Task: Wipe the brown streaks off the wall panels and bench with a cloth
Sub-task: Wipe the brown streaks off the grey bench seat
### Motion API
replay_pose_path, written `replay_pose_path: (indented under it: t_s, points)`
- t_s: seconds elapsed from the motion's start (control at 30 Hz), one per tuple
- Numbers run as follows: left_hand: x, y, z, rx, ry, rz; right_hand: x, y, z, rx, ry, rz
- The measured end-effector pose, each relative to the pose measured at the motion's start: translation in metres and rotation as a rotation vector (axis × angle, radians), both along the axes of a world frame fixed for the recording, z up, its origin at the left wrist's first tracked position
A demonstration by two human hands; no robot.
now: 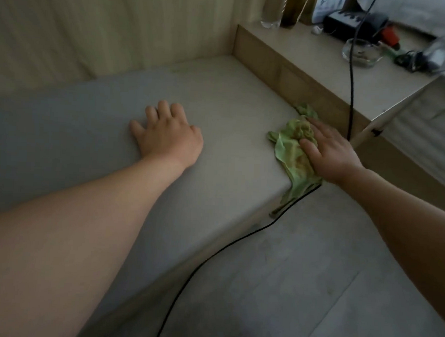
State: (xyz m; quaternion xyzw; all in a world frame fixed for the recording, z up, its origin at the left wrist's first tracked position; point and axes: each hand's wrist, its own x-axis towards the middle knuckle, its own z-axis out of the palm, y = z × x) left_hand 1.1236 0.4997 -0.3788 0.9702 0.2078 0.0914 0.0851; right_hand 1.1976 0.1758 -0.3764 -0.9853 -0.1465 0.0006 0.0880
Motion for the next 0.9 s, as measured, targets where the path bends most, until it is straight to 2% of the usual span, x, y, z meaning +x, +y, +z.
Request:
replay_pose_path:
  t_s: [0.17,0.3,0.4,0.5,0.63,0.9]
  points:
    - [0.005,0.003,0.01,0.01,0.093,0.027,0.026,0.011,-0.001,-0.05,-0.023,0.057]
    - [0.007,-0.004,0.013,0.0,0.126,0.081,0.034,0.032,0.005,-0.036,-0.128,0.033]
    - [0.011,-0.011,0.013,0.02,0.129,0.116,0.02,0.028,-0.004,0.018,0.01,0.063]
    - [0.022,-0.01,0.015,0.037,0.126,0.132,0.037,0.023,-0.005,0.005,0.067,0.134]
    - [0.037,0.004,0.014,0.067,0.113,0.158,0.074,0.035,-0.002,-0.015,0.056,0.206]
    - [0.044,0.023,-0.01,0.071,0.2,0.307,0.121,0.066,-0.009,-0.022,0.024,0.262]
